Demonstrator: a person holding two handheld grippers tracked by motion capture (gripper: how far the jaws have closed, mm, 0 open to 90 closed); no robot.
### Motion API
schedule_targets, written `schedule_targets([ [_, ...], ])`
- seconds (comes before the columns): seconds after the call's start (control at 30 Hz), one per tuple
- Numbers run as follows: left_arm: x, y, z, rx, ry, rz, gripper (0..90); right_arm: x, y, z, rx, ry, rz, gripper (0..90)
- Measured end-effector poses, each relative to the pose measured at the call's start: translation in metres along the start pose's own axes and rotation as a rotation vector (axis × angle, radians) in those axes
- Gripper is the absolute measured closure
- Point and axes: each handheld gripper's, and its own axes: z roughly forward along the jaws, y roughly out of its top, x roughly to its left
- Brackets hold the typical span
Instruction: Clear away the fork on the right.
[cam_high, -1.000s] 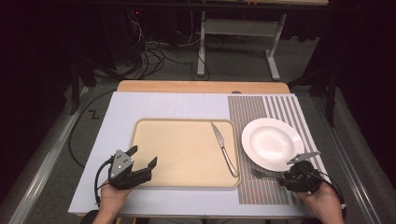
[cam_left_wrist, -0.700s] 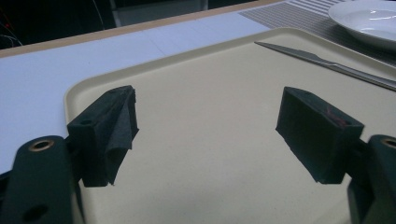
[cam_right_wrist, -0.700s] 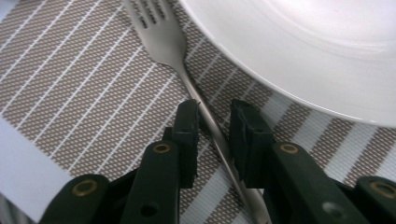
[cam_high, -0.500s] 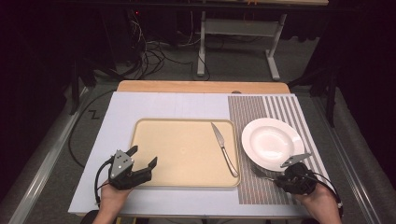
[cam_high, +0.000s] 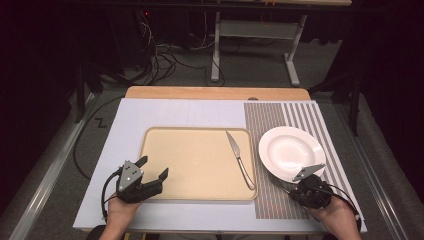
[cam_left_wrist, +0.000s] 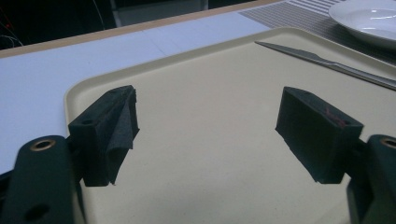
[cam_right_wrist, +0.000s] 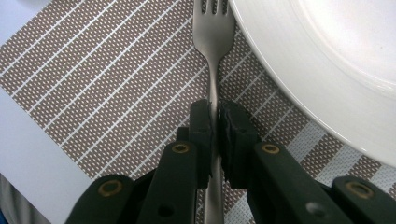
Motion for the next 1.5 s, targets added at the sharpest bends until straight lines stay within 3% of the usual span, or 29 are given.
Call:
schedule_targets([
  [0.23, 0.0, 0.0, 0.0, 0.0, -0.001, 0.0, 21.8, 0.003, 0.002, 0.0, 0.006, -0.016, -0.026, 85.6],
  [0.53, 0.0, 0.0, 0.0, -0.002, -0.001, -0.001, 21.9, 0.01, 0.01, -0.001, -0.06, -0.032, -0.079, 85.9],
  [1.0, 0.002, 0.0, -0.001, -0.006, 0.016, -0.006, 21.9, 0.018, 0.018, -0.009, -0.108, 0.016, -0.074, 85.9],
  [1.5, 0.003, 0.0, -0.002, -0.007, 0.02, -0.006, 21.8, 0.033, 0.066, -0.013, -0.126, 0.055, -0.125, 85.9],
])
